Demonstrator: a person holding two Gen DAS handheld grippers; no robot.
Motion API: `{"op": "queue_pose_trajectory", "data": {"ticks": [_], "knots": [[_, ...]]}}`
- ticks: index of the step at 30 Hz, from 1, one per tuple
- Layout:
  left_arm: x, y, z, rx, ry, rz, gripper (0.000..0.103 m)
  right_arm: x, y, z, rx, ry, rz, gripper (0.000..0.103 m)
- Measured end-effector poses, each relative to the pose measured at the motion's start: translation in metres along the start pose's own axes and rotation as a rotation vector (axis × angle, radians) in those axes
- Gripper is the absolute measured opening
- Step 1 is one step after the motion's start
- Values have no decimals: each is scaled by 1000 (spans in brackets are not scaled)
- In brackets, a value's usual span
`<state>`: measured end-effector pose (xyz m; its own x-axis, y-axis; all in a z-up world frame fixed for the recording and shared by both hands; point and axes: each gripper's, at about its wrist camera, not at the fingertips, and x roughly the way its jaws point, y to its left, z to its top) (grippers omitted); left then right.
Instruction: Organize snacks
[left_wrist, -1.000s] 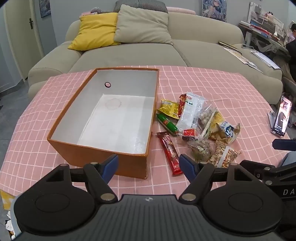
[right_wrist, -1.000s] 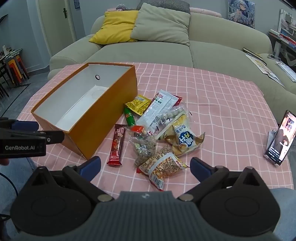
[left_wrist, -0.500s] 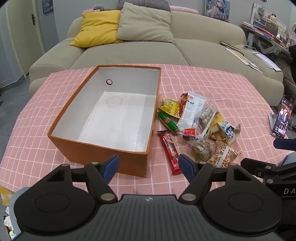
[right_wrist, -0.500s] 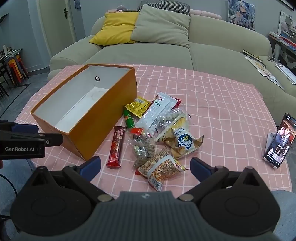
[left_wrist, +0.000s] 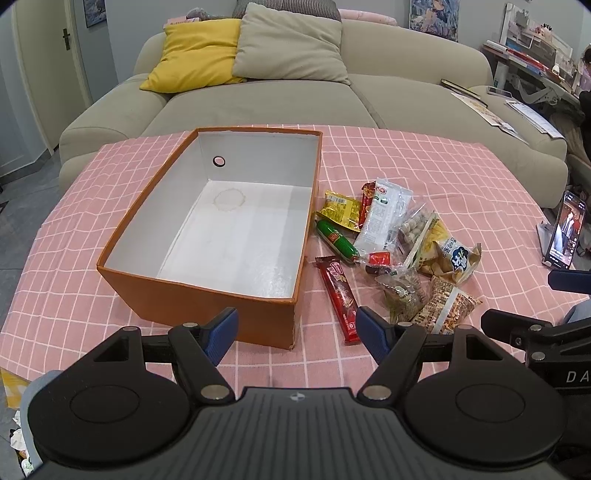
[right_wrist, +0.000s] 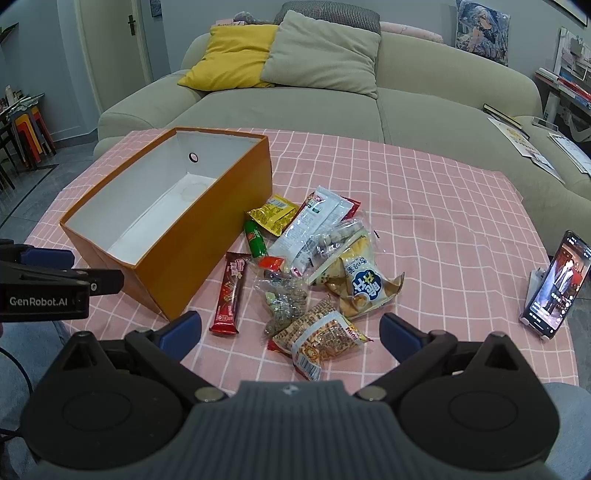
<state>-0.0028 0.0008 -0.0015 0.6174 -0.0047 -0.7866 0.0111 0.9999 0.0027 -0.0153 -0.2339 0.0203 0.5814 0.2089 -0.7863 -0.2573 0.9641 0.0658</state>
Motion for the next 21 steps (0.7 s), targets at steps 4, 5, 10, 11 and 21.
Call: {"op": "queue_pose_trajectory", "data": {"ticks": [4, 5, 10, 11, 21], "knots": [[0, 0, -1, 1, 3, 2, 85, 1, -1, 0, 5, 6, 1, 99], [0, 0, -1, 1, 3, 2, 85, 2, -2, 0, 7, 7, 1, 99], [1, 0, -1, 1, 3, 2, 84, 4, -3, 0, 11, 14, 1, 99], [1, 0, -1, 1, 3, 2, 84, 4, -3, 0, 11, 15, 1, 99], [1, 0, -1, 1, 3, 2, 84, 4, -3, 0, 10, 14, 2, 99]]}}
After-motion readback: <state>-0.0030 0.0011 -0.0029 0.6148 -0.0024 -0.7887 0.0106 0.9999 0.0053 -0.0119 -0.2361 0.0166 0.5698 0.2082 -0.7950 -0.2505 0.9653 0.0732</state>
